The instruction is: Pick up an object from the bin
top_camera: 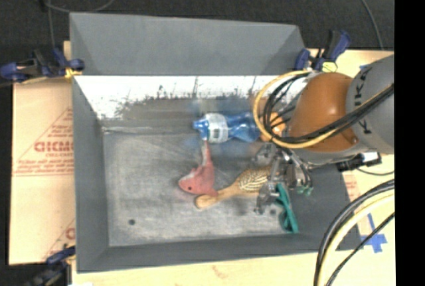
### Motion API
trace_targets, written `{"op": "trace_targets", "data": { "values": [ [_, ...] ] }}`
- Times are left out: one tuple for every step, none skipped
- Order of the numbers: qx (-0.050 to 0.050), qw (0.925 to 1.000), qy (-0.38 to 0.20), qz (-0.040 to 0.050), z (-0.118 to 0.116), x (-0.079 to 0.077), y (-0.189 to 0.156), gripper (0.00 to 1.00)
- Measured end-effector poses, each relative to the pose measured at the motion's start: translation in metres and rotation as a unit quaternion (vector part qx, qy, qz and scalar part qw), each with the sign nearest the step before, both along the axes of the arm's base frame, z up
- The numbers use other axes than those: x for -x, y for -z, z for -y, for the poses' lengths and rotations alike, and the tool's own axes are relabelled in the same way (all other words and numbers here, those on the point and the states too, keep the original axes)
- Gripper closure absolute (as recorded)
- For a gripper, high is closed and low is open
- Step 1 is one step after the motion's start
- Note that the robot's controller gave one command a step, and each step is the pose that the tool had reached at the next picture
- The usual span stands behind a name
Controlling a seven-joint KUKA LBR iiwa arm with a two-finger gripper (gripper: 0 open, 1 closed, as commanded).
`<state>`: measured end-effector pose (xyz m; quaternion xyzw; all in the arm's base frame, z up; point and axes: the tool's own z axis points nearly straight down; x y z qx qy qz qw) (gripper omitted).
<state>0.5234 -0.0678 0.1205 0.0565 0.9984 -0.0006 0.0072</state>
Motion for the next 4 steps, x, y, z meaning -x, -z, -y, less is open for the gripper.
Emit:
{"op": "trace_targets", "data": {
  "values": [
    [0.000,1.0000,0.003,0.0068,-0.023,-0.021,0.043,1.00],
    [0.000,1.0000,0.003,0.0066,-0.023,-0.021,0.043,1.00],
    [0.000,0.9999,-0.008,-0.0066,-0.035,-0.009,0.017,1.00],
    [0.000,0.9999,0.015,-0.0055,-0.018,-0.026,-0.124,1.00]
  ]
}}
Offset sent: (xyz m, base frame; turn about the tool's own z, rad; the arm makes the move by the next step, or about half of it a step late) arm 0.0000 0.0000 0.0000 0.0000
